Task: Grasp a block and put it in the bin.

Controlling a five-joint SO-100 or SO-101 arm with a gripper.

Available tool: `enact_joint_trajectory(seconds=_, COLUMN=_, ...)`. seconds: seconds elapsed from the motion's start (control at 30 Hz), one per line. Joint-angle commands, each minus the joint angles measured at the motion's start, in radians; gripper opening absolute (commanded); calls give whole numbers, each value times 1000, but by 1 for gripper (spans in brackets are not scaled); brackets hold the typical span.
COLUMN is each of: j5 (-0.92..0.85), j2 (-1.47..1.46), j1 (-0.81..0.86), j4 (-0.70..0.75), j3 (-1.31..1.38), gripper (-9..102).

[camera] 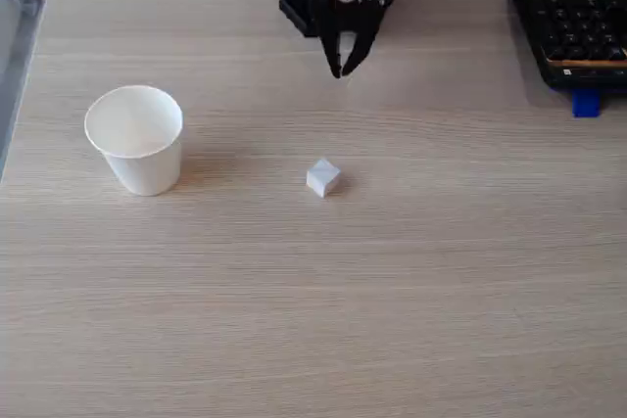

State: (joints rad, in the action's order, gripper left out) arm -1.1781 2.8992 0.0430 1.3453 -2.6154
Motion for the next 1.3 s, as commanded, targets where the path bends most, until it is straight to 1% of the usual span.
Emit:
enact_joint_trajectory(seconds=0.0, j5=43, j2=-156, j1=18, j4=0, j3=192, gripper=0)
enact_joint_trajectory(seconds=0.17, j5=137, j2=-270, j1=29, j4=66, j3=373, gripper=0)
enact_joint_trajectory(seconds=0.33, j5=215, j2=-255, j1=32, j4=130, j3=388, gripper=0)
enact_joint_trajectory(seconds=0.6, j5=198, j2=-189, j1=110, j4=189, j3=397, gripper=0)
enact_joint_trajectory(seconds=0.8, j5=236, j2=-184, j1=112, j4=193, j3=417, gripper=0)
enact_joint_trajectory(seconds=1.03, j5=233, j2=-212, j1=135, j4=233, j3=439, gripper=13)
enact_joint_trajectory(seconds=1.13, j5=245, j2=-221, j1=135, j4=264, j3=448, gripper=17)
enact_joint_trajectory(seconds=1.27, j5=259, j2=-232, j1=124, j4=308, j3=462, gripper=20)
